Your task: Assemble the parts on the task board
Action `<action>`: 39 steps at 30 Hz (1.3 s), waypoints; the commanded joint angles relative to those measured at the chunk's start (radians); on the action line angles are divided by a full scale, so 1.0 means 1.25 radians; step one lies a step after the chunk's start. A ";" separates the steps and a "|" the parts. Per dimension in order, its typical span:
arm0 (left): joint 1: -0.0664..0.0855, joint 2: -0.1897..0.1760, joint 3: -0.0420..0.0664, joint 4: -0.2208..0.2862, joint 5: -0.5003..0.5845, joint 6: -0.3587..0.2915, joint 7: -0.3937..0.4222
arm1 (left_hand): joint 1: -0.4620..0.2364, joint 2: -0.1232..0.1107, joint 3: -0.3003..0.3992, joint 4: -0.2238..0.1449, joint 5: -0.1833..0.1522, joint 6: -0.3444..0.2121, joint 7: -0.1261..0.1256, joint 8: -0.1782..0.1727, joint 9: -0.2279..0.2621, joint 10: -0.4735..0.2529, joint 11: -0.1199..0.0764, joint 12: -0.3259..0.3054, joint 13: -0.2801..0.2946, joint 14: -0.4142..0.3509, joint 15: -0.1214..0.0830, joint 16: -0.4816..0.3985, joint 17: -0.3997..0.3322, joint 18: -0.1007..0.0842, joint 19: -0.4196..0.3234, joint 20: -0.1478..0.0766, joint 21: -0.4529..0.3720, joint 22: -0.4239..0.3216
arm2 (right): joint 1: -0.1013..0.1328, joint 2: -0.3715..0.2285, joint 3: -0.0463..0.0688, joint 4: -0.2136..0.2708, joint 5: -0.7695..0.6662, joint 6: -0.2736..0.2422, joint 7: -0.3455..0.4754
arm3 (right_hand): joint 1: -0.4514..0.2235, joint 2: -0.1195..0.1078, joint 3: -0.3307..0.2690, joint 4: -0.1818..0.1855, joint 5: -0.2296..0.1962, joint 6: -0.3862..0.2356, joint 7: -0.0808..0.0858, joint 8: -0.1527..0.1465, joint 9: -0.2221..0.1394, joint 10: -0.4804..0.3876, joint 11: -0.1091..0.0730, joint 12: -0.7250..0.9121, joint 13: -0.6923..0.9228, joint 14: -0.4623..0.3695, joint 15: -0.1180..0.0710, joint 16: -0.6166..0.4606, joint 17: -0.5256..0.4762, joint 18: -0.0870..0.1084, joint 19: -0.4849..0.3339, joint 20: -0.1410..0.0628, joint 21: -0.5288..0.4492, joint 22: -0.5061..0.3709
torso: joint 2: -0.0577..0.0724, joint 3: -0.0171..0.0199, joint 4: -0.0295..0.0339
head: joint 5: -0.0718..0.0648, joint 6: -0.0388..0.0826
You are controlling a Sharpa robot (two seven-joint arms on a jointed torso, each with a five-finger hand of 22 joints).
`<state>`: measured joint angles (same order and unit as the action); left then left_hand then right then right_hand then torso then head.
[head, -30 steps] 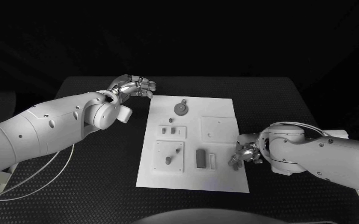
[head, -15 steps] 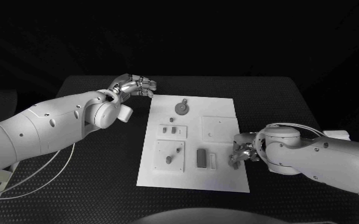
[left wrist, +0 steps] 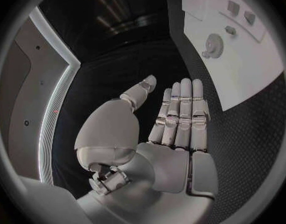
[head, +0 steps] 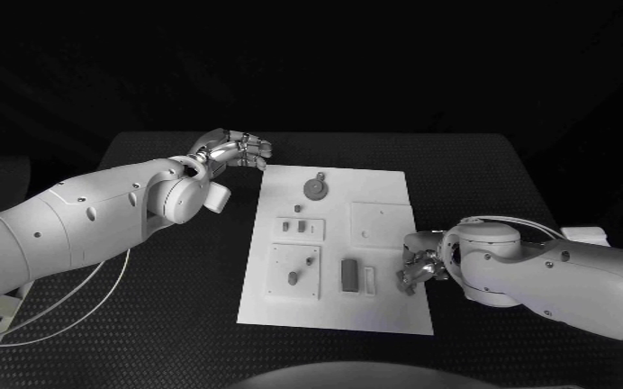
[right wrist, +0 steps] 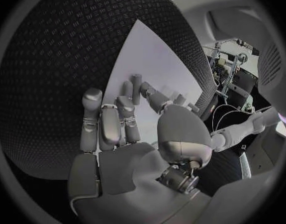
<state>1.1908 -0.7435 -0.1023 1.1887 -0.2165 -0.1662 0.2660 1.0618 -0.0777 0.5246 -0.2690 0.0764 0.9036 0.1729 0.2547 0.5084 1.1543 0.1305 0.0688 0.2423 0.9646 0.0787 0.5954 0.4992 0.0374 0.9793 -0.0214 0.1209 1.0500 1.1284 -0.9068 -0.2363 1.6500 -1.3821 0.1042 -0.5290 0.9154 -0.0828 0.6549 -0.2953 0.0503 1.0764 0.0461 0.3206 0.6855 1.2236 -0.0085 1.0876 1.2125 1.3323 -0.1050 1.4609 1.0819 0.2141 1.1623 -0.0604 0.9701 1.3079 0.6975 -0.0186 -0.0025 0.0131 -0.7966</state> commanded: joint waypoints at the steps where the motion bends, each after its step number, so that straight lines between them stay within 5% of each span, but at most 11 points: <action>1: 0.001 0.000 0.000 0.002 0.004 0.010 0.004 | -0.010 0.001 0.000 0.004 0.001 -0.007 0.000 0.004 -0.001 -0.002 0.000 0.002 -0.001 0.005 0.000 -0.003 0.001 0.006 0.006 0.001 -0.005 0.001 | -0.013 0.001 -0.010 -0.005 0.046 -0.012 0.002 | 0.044 0.043 -0.006 0.000 0.005 -0.059 0.046 -0.082 -0.012 -0.011 0.001 -0.008 -0.005 -0.014 -0.003 -0.006 -0.006 0.038 -0.008 0.003 0.004 0.014 | 0.000 0.0007 0.0000 | 0.001 -0.001; 7: 0.001 0.001 0.000 0.002 0.004 0.012 0.004 | -0.010 0.000 0.000 0.005 0.001 -0.008 0.000 0.004 -0.002 -0.002 0.000 0.001 -0.001 0.005 0.000 -0.004 0.002 0.006 0.006 0.001 -0.005 0.001 | -0.013 0.004 -0.010 -0.008 0.085 -0.031 0.018 | 0.055 0.074 -0.005 0.000 0.005 -0.059 0.048 -0.084 -0.016 -0.016 0.003 -0.018 -0.012 -0.022 0.000 -0.011 -0.016 0.038 -0.016 0.008 0.002 0.014 | 0.000 0.0005 -0.0003 | 0.001 -0.002; 12: 0.001 0.001 0.000 0.002 0.004 0.012 0.004 | -0.011 0.001 0.000 0.005 0.001 -0.009 0.000 0.004 -0.002 -0.002 0.000 0.001 -0.001 0.005 0.000 -0.004 0.002 0.006 0.006 0.001 -0.005 0.001 | -0.013 0.003 -0.009 -0.010 0.105 -0.059 0.011 | 0.064 0.083 -0.003 0.000 0.005 -0.051 0.045 -0.080 -0.016 -0.003 0.001 -0.007 -0.006 -0.015 -0.002 -0.007 -0.006 0.038 -0.013 0.008 0.005 0.015 | 0.000 0.0001 -0.0004 | 0.001 -0.003; 28: 0.001 0.001 0.000 0.001 0.004 0.016 0.002 | -0.010 0.002 0.001 0.006 0.003 -0.009 0.000 0.004 -0.002 -0.002 0.000 0.002 -0.001 0.006 0.000 -0.005 0.004 0.006 0.006 0.000 -0.006 0.001 | 0.001 -0.004 -0.008 0.019 0.299 -0.190 0.027 | 0.066 0.074 -0.007 0.000 0.005 -0.033 0.038 -0.073 -0.018 0.021 -0.006 0.014 0.005 0.001 -0.008 0.000 0.009 0.038 -0.003 0.006 0.012 0.014 | 0.000 -0.0006 0.0001 | 0.003 -0.004; 39: 0.001 0.001 0.000 0.002 0.004 0.018 0.001 | -0.010 0.002 0.002 0.006 0.005 -0.009 0.000 0.004 -0.002 -0.002 0.000 0.002 -0.001 0.006 0.000 -0.006 0.004 0.006 0.006 0.000 -0.006 0.002 | 0.004 0.014 -0.008 0.015 0.396 -0.188 0.025 | 0.065 0.072 -0.007 0.000 0.005 -0.031 0.038 -0.072 -0.019 0.022 -0.007 0.013 0.004 0.001 -0.009 0.000 0.008 0.038 -0.002 0.006 0.012 0.014 | 0.000 -0.0008 0.0003 | 0.002 -0.006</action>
<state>1.1908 -0.7435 -0.1024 1.1880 -0.2165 -0.1601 0.2614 1.0578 -0.0737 0.5268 -0.2669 0.0764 0.9000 0.1764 0.2547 0.5067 1.1543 0.1305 0.0688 0.2425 0.9645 0.0788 0.5954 0.5037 0.0374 0.9793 -0.0214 0.1169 1.0507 1.1332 -0.8917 -0.2464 1.6696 -0.9523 -0.1205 -0.5076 0.9573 -0.0249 0.6443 -0.2950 0.0532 1.0508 0.0717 0.2272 0.6499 1.2420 -0.0165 1.0986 1.2176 1.3254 -0.1157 1.4558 1.0923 0.2131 1.1509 -0.0522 0.9801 1.3075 0.6974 -0.0195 -0.0017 0.0167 -0.8028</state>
